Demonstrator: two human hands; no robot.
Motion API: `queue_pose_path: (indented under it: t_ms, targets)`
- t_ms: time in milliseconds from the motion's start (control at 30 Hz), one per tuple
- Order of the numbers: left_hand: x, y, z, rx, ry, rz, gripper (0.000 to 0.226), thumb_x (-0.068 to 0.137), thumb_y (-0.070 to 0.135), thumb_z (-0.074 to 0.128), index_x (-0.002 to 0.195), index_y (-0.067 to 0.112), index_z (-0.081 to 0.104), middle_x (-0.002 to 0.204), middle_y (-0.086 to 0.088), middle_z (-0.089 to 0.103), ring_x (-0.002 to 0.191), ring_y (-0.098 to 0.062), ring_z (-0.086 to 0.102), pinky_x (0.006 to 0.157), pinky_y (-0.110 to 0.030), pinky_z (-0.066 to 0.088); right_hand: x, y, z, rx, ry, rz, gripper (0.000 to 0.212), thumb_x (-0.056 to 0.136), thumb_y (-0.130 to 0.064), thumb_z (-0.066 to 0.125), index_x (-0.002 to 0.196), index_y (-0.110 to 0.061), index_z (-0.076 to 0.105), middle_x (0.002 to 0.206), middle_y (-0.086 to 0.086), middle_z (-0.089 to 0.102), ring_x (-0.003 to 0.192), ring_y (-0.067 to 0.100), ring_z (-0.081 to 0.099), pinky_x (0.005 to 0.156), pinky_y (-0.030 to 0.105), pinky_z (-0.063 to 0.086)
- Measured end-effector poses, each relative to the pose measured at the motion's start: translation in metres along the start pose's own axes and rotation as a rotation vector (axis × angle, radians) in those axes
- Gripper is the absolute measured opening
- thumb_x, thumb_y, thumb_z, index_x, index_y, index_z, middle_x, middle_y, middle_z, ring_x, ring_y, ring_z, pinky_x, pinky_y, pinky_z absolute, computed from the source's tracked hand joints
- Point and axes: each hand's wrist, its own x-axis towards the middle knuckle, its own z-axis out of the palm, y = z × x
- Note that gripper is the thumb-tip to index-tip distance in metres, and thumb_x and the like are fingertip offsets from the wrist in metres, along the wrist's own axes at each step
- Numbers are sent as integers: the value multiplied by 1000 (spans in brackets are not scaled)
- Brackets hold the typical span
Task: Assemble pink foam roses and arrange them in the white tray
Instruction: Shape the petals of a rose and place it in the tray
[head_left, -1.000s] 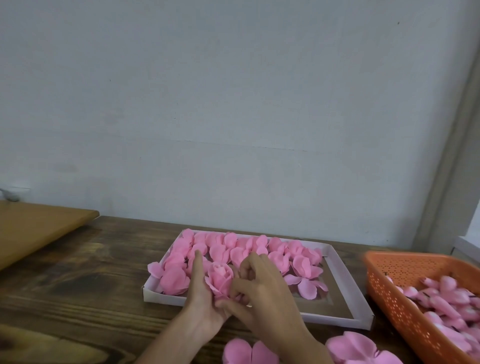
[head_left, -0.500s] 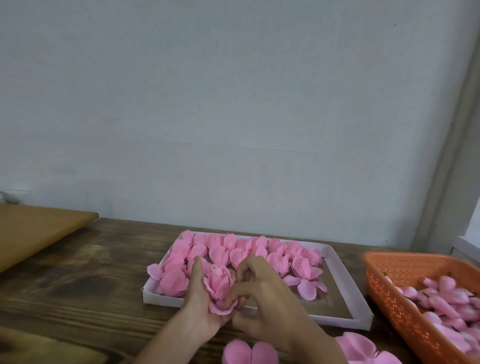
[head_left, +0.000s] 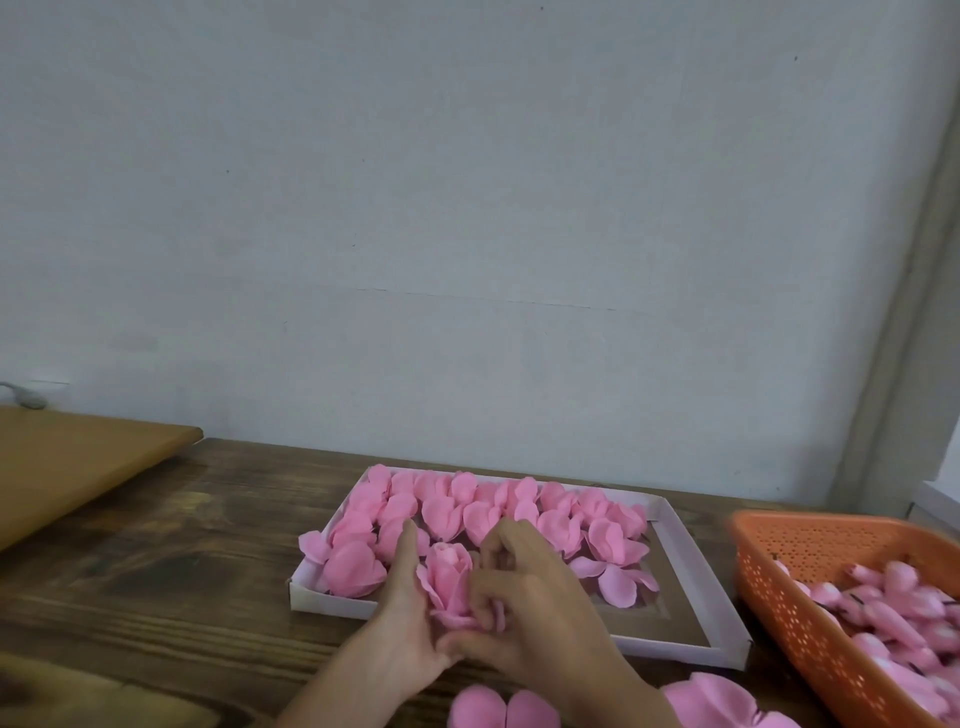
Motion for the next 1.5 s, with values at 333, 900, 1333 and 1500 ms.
queue_pose_path:
  t_ms: [333,900,1333,1500]
  targets:
    - [11,-1,-8,-40,-87,-17,84,74,73,58,90,-5,82,82,-24,74,61,-37,74,47,-41,61,1,1,-5,-30,30,32,36,78,-56,78,67,-28,59,92,-16,51,86,4,48,69,12,35]
    - [21,-3,0,-170,23,175,83,88,80,48,55,8,70,65,-17,61,51,-30,63,50,-37,57,4,-28,10,44,167,367,47,66,-55,76,82,-40,34,63,-12,55,70,7,57,57,16,39]
    - [8,2,4,-157,76,264,73,91,74,49,56,14,71,58,-8,62,46,-23,60,49,-28,52,3,-35,18,204,182,411,17,66,-28,82,79,-28,72,74,-13,68,73,6,64,65,13,48]
    - [9,1,2,-145,73,239,64,89,73,53,61,17,68,59,-5,55,46,-20,51,43,-26,45,5,-31,12,111,117,296,16,71,-39,79,84,-32,73,79,-16,64,81,2,58,73,11,43]
